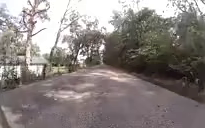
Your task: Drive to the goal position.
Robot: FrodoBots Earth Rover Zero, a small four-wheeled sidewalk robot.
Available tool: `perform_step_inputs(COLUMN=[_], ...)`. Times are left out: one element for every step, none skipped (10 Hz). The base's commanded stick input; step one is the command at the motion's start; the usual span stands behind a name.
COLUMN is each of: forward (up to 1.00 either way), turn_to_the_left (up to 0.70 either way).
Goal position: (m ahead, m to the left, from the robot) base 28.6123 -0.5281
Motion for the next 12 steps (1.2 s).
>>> perform_step_inputs(forward=[0.7, 0.7, 0.7, 0.7, 0.7, 0.7, 0.7, 0.7, 0.7, 0.7, 0.7, 0.7], turn_to_the_left=[0.0, 0.0, 0.0, 0.0, 0.0, 0.0, 0.0, 0.0, 0.0, 0.0, 0.0, 0.0])
